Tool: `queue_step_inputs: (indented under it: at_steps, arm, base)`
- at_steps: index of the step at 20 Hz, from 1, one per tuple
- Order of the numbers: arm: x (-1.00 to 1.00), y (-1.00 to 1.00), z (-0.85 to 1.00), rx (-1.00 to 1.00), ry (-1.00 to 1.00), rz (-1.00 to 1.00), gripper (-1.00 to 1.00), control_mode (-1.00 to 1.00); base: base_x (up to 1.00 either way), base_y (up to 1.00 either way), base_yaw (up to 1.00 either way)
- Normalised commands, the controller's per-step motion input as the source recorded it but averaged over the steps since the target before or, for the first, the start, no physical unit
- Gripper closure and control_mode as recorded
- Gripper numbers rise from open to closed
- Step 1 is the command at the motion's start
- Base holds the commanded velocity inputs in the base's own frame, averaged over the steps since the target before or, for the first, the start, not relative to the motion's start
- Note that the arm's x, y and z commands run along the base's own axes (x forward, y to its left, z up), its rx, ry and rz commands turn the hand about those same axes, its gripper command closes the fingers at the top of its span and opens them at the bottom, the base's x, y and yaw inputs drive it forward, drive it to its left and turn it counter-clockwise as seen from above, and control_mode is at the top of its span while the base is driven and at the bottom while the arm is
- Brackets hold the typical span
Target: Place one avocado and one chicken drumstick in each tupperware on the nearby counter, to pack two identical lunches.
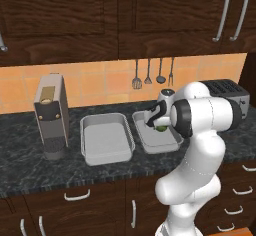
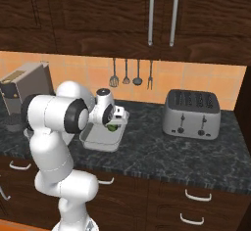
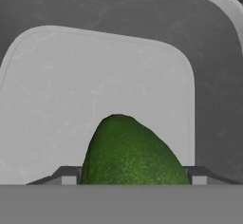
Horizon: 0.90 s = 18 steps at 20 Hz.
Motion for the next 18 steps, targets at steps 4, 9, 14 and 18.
queue_step_inputs:
  at_steps: [4, 9, 14, 18]
  arm:
    - [0.00, 0.00, 0.00, 0.00, 0.00, 0.00, -1.00, -1.00]
    - [0.00, 0.00, 0.00, 0.00, 0.00, 0.00, -1.00, -1.00]
    - [-0.08, 0.02, 0.13, 0.00, 0.00, 0.00, -1.00, -1.00]
    - [-0.31, 0.01, 0.22, 0.00, 0.00, 0.00, -1.00, -1.00]
  base:
    - [0.00, 0.00, 0.00]
    - [0.00, 0.00, 0.00]
    - [0.00, 0.00, 0.00]
    - [0.00, 0.00, 0.00]
